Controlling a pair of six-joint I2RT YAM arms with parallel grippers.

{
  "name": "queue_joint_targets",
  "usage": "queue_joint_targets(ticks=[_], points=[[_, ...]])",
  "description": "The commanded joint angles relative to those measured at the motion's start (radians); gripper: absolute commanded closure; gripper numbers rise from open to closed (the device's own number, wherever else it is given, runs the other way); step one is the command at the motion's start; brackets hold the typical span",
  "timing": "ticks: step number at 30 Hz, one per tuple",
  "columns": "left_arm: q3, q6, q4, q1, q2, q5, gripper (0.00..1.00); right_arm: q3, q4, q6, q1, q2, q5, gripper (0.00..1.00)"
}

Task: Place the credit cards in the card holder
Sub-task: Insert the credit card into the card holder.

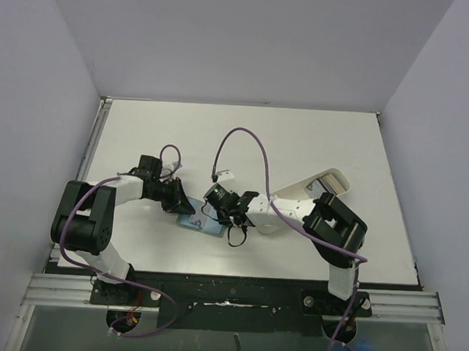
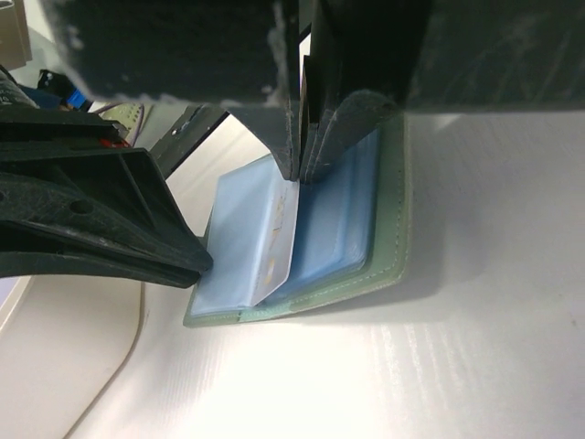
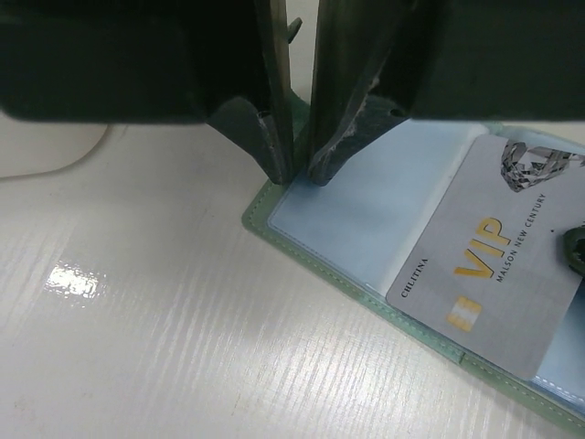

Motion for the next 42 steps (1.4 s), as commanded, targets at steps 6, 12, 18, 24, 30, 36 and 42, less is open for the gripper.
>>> queue_joint_targets(ticks=[6, 12, 18, 24, 30, 36, 42], points=[[-0.032, -0.053, 0.066, -0.014, -0.02, -0.033, 1.0, -0.031, 0.045, -0.006, 0.003, -0.005, 0.034, 0.87], [-0.024, -0.038, 0.059, -0.012, -0.017, -0.048, 1.0, -0.038, 0.047, 0.006, 0.003, 0.011, 0.037, 0.87], [-0.017, -0.034, 0.042, -0.005, -0.014, -0.085, 1.0, -0.064, 0.056, 0.003, 0.003, -0.001, 0.05, 0.87], [-0.019, -0.034, 0.035, -0.005, -0.02, -0.112, 1.0, -0.072, 0.073, 0.003, 0.004, 0.012, 0.043, 0.88], [-0.017, -0.022, 0.02, -0.008, -0.017, -0.124, 1.0, -0.079, 0.072, 0.0, 0.004, 0.004, 0.044, 0.88], [-0.016, -0.021, 0.031, -0.01, 0.004, -0.077, 1.0, -0.087, 0.077, 0.004, 0.004, 0.0, 0.04, 0.88], [-0.014, -0.007, -0.001, -0.022, 0.009, -0.084, 1.0, -0.07, 0.057, -0.009, 0.004, 0.0, 0.051, 0.88]])
